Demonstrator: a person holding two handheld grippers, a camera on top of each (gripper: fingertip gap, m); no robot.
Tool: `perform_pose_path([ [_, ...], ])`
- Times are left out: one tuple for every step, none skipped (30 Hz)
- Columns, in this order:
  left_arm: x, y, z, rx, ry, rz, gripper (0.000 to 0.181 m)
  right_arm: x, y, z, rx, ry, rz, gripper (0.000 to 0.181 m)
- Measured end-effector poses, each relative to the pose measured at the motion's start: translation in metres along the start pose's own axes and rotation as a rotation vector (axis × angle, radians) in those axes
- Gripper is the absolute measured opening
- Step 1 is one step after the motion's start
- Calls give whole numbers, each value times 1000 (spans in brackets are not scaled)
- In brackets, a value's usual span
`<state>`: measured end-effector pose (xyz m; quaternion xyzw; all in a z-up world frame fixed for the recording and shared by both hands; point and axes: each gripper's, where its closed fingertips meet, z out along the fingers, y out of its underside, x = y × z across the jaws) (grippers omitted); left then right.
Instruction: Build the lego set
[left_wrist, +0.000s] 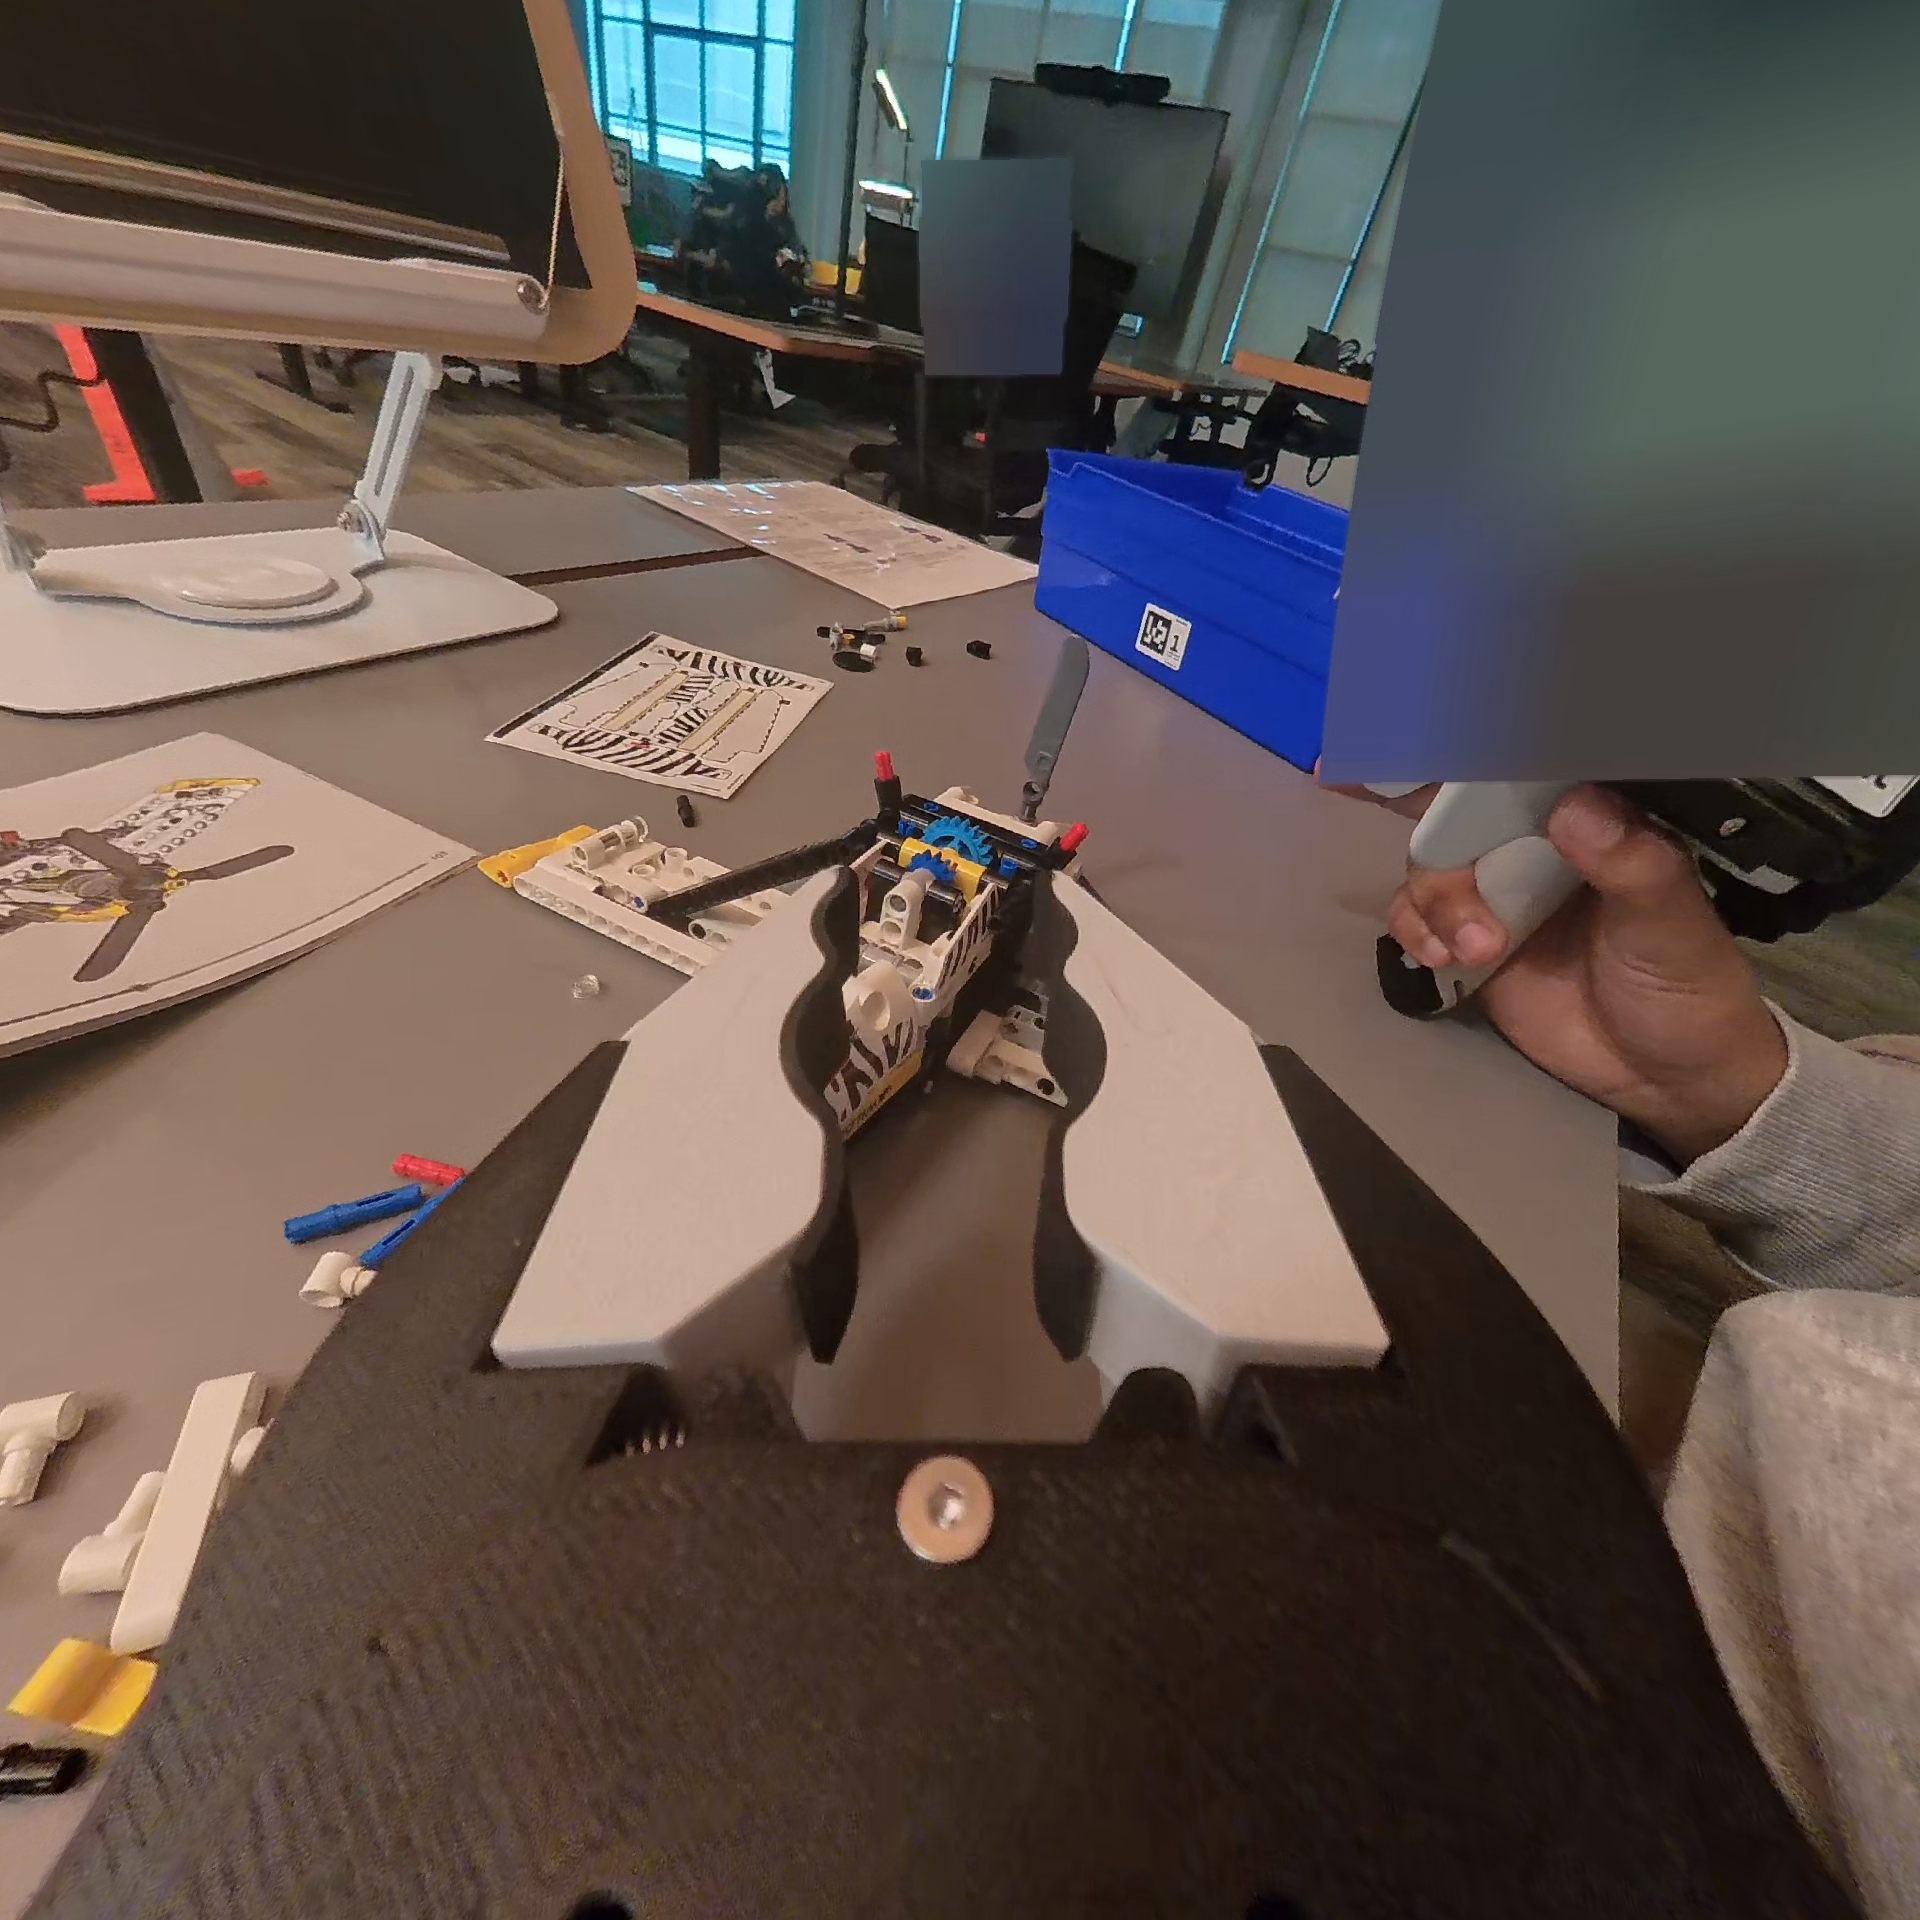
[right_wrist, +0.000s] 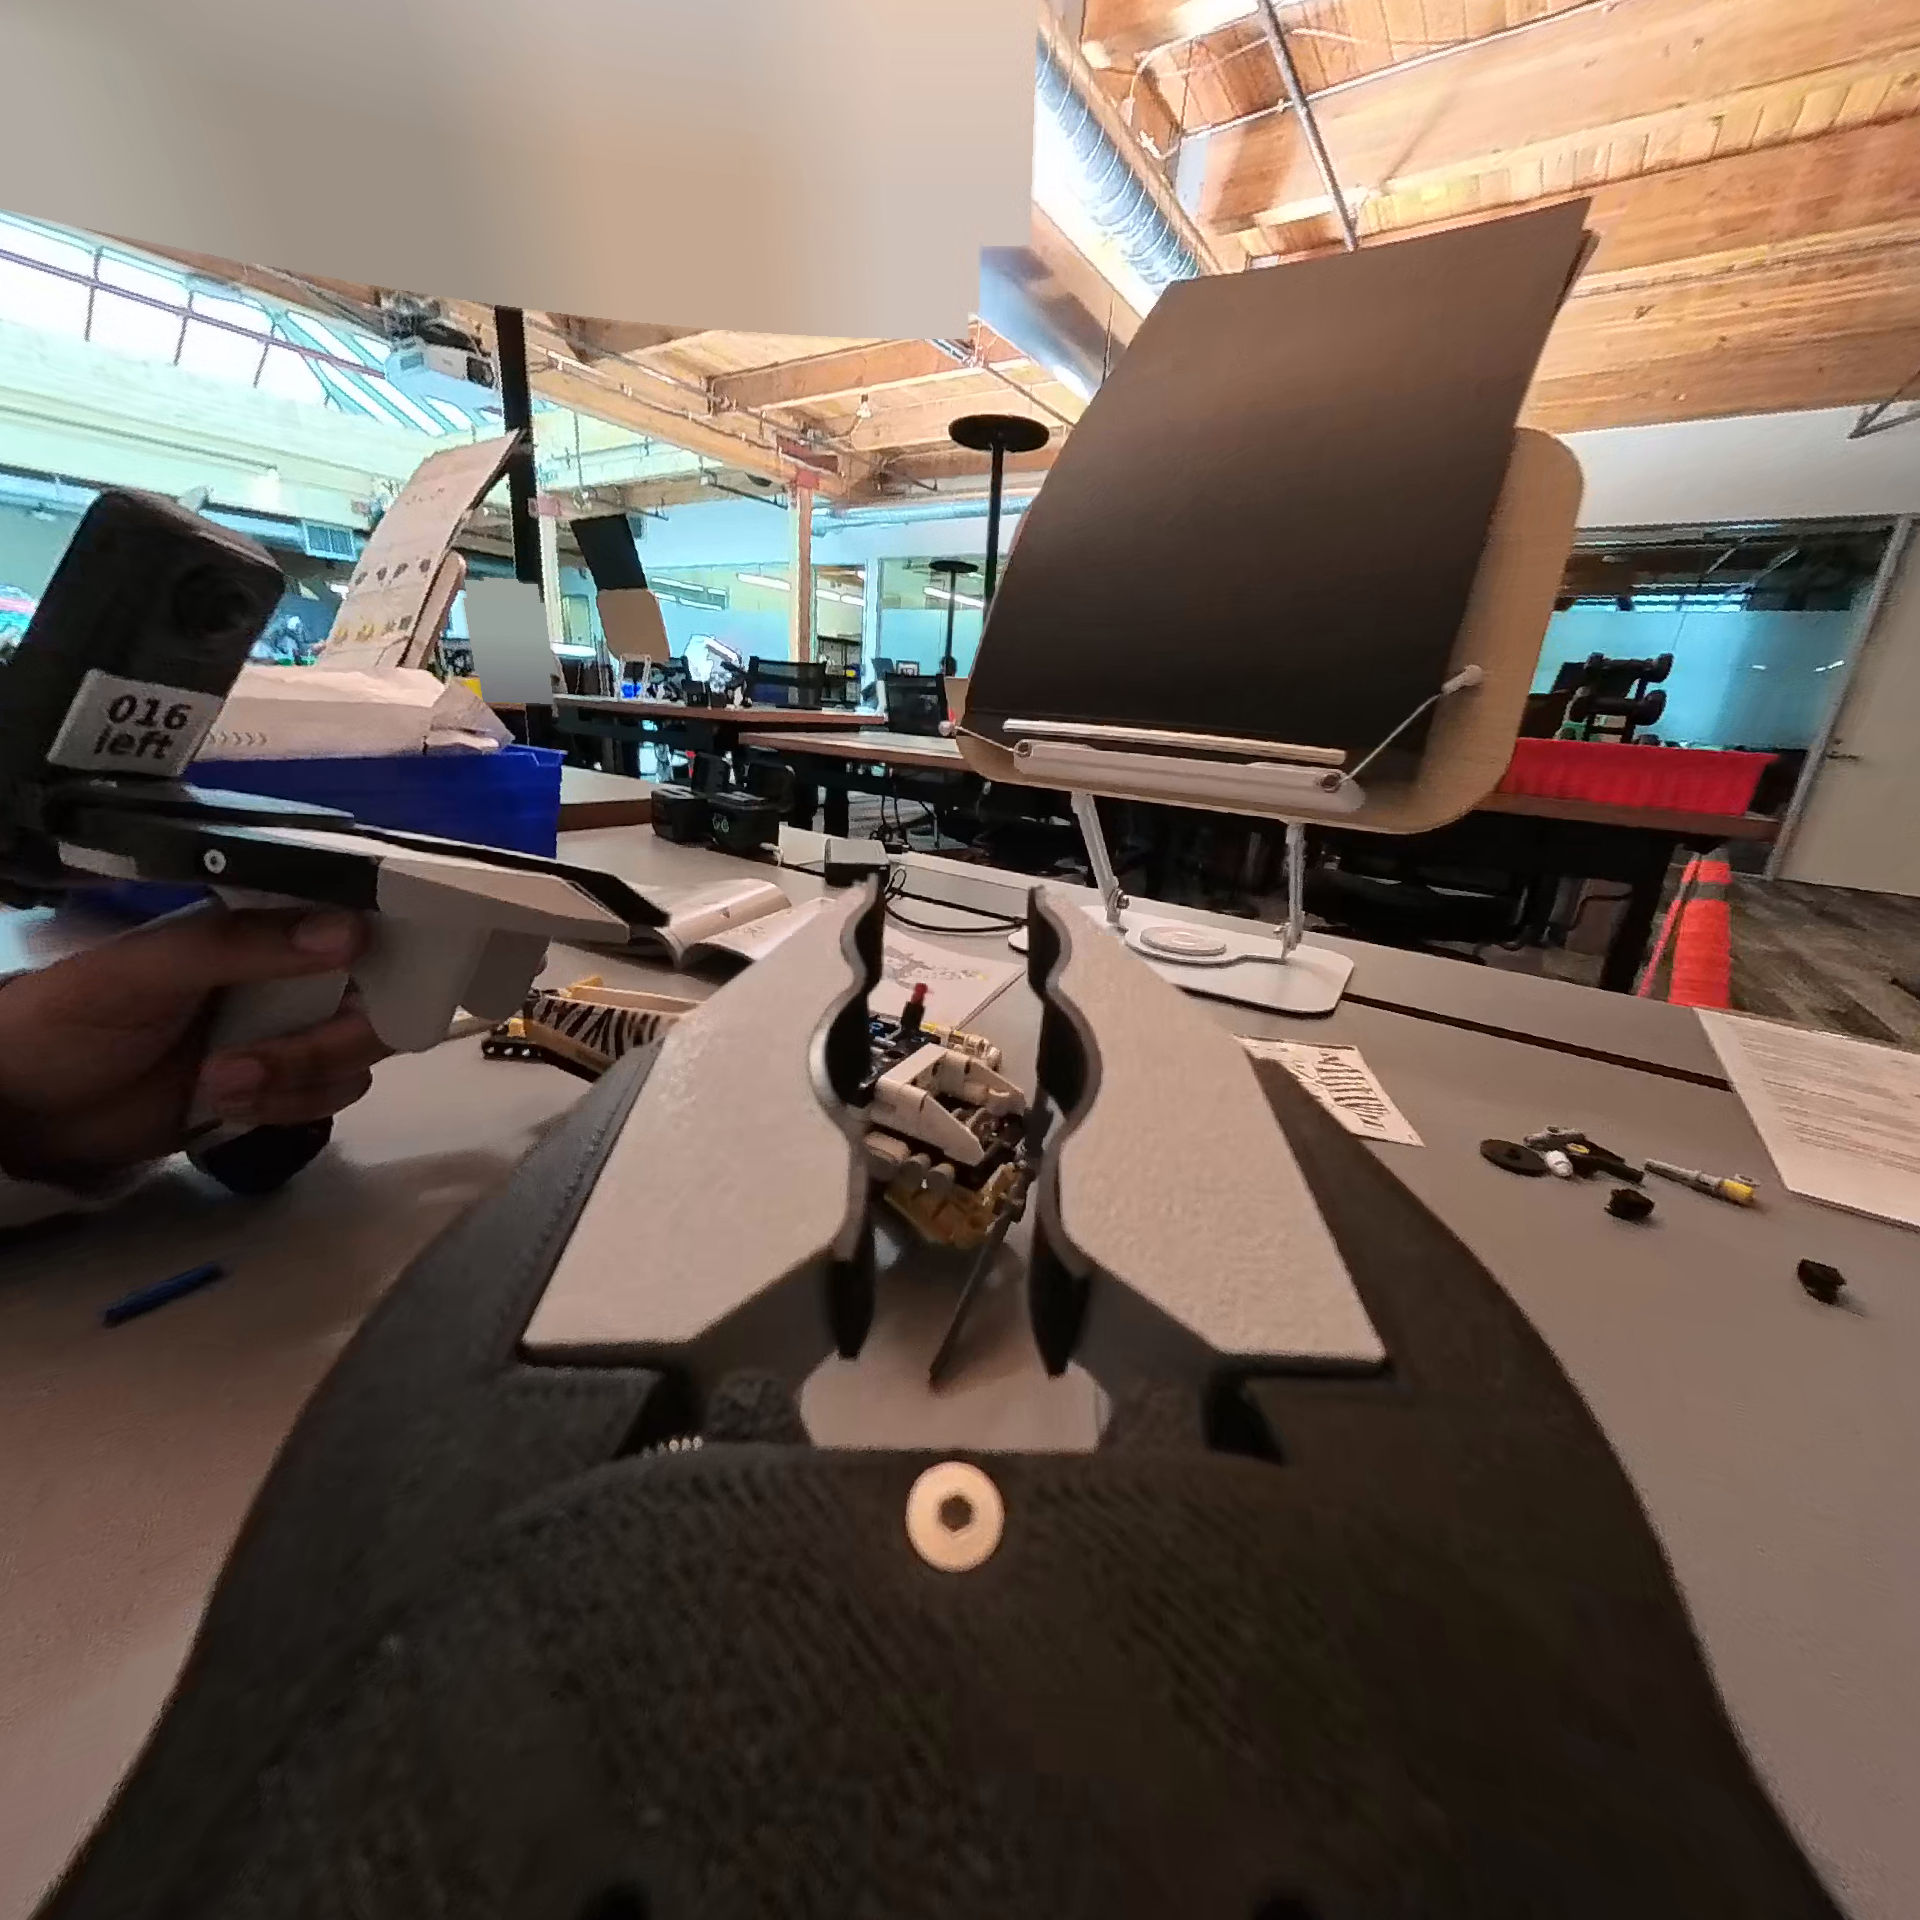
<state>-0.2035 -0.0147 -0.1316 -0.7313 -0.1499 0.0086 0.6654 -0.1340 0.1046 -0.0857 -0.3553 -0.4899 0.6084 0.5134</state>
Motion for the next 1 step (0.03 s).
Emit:
perform_pose_path([
  [0, 0, 0, 2, -1, 1, 32, 1, -1, -1, 9, 2, 12, 25],
])
